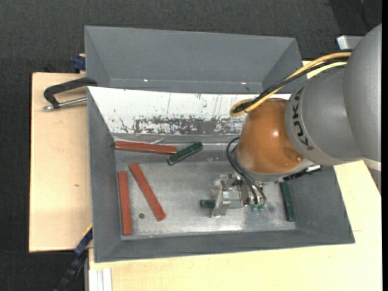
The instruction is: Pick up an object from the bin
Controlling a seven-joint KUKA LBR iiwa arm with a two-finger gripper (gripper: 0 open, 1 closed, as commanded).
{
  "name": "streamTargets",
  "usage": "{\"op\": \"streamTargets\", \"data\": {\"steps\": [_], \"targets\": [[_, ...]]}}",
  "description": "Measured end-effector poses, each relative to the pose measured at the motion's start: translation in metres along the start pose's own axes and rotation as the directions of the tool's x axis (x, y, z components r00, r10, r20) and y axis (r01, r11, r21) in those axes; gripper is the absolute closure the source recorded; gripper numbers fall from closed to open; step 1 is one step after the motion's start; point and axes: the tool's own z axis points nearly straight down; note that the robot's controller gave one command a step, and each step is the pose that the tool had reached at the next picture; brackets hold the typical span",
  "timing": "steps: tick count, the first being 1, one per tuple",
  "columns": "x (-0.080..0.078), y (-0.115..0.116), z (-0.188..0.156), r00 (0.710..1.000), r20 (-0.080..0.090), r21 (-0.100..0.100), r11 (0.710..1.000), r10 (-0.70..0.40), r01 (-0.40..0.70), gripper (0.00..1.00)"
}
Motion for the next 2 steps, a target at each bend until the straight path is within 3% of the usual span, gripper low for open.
{"op": "streamTargets", "data": {"steps": [2], "targets": [[-0.0003, 0.0002, -0.0106, 1.0, 0.003, 0.0, 1.0, 0.0, 0.0, 1.0]]}}
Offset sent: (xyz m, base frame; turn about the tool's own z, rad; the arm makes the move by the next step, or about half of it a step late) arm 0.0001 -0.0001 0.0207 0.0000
